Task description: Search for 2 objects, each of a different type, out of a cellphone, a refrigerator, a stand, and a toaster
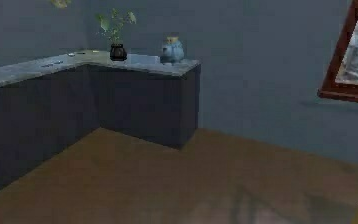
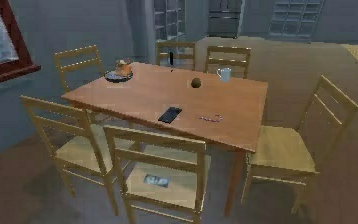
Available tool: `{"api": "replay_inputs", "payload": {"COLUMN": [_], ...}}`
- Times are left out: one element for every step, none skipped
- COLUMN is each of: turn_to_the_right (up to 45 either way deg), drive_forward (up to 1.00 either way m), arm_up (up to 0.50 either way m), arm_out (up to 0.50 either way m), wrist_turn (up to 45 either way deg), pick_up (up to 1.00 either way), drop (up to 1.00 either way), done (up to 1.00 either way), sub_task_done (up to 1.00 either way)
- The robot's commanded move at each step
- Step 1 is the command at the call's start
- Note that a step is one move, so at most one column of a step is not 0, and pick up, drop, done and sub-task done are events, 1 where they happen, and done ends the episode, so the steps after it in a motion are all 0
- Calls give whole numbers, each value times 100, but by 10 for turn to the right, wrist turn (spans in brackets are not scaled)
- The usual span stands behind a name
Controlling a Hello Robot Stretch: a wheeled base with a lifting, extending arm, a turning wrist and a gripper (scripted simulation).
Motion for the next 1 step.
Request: {"api": "replay_inputs", "payload": {"turn_to_the_right": [0], "drive_forward": [100], "arm_up": [0], "arm_out": [0], "wrist_turn": [0], "pick_up": [0], "drop": [0], "done": [0], "sub_task_done": [0]}}
